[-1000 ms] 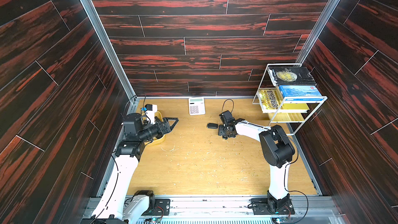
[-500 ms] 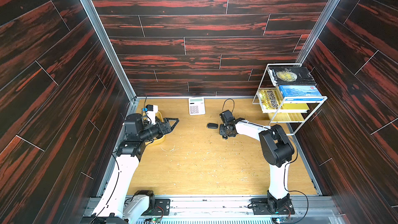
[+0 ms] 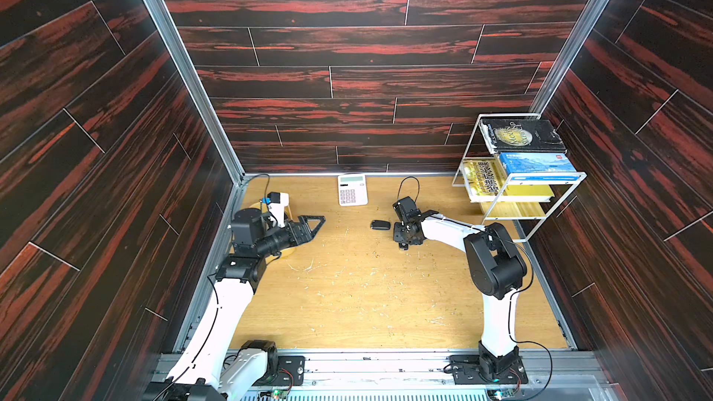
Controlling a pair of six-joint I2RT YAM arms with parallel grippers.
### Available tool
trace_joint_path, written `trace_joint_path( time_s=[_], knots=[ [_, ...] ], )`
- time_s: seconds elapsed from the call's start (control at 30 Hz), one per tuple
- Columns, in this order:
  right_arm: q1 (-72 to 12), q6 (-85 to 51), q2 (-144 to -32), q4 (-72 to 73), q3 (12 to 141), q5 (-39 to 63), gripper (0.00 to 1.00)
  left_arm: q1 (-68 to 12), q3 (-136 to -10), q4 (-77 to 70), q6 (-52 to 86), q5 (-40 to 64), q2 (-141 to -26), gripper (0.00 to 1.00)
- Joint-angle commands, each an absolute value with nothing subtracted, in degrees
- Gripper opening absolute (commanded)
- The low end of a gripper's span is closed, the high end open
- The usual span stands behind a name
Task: Place the car key into the storage box
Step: Pick up the car key from the center of the board.
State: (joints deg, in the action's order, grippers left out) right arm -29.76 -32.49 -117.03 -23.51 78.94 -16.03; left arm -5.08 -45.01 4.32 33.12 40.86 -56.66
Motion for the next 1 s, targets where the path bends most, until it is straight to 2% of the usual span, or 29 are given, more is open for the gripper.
trace_joint_path(
  time_s=[0.0, 0.33, 0.6, 0.97],
  knots=[
    [-29.66, -32.73, -114.30, -29.24, 78.85, -13.60, 0.26, -10.31, -43.26, 0.35, 30.19, 36.65, -53.52, 1.00],
    [-29.71, -34.51, -100.47, -32.90, 78.79, 0.39, 0.27, -24.64, -38.01, -6.66, 29.64, 22.48, -54.63, 1.00],
    [-29.71, -32.92, -90.44, -37.95, 79.28, 8.70, 0.28, -33.91, -35.96, -12.84, 25.75, 16.65, -59.53, 1.00],
    [-29.71, -41.75, -77.42, -20.66, 67.27, 22.03, 0.29, -52.46, -32.53, -32.78, 21.35, -8.49, -63.69, 0.97]
  ],
)
